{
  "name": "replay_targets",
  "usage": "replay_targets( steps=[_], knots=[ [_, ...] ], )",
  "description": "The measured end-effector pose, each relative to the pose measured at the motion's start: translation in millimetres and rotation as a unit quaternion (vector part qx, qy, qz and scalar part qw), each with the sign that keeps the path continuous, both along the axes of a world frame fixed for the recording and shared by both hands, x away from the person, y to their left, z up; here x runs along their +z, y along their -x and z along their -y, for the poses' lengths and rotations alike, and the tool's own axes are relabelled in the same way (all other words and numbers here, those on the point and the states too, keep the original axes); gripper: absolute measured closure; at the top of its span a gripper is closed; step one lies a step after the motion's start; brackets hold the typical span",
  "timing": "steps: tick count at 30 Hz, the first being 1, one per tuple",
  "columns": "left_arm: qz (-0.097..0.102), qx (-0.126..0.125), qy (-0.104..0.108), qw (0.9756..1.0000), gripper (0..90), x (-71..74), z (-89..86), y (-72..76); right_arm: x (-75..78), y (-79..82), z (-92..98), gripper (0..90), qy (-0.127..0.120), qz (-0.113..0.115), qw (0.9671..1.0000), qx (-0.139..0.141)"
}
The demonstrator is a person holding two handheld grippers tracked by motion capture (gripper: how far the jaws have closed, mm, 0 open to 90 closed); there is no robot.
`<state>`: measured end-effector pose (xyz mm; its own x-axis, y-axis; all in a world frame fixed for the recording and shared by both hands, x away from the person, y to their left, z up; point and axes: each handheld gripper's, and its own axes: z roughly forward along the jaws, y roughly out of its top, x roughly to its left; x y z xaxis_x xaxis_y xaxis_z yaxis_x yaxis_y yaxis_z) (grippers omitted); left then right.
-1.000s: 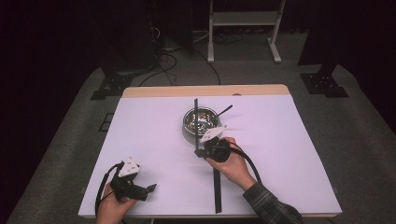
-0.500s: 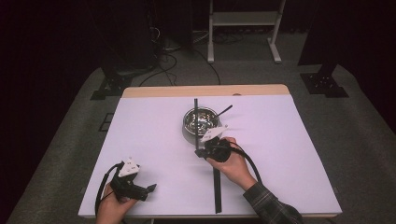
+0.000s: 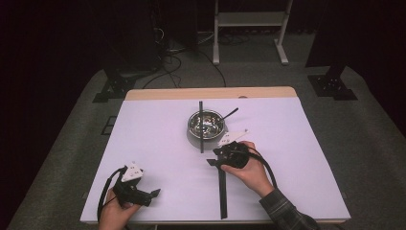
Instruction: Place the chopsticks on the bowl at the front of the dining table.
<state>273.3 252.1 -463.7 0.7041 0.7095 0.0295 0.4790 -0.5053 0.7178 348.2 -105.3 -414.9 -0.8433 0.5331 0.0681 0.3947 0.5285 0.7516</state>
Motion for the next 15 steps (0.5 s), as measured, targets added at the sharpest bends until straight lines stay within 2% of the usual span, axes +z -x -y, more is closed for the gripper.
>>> replay_targets(
  steps=[5,15],
  knots=[
    [0.001,0.002,0.000,1.0000,0.0,0.0,0.2,0.4,0.7,1.2,13.9,42.0,-0.007,0.004,0.9999,-0.011],
    [0.001,0.002,0.001,1.0000,0.0,0.0,0.1,0.4,2.6,9.1,45.1,38.6,-0.006,0.006,0.9994,-0.033]
  ],
)
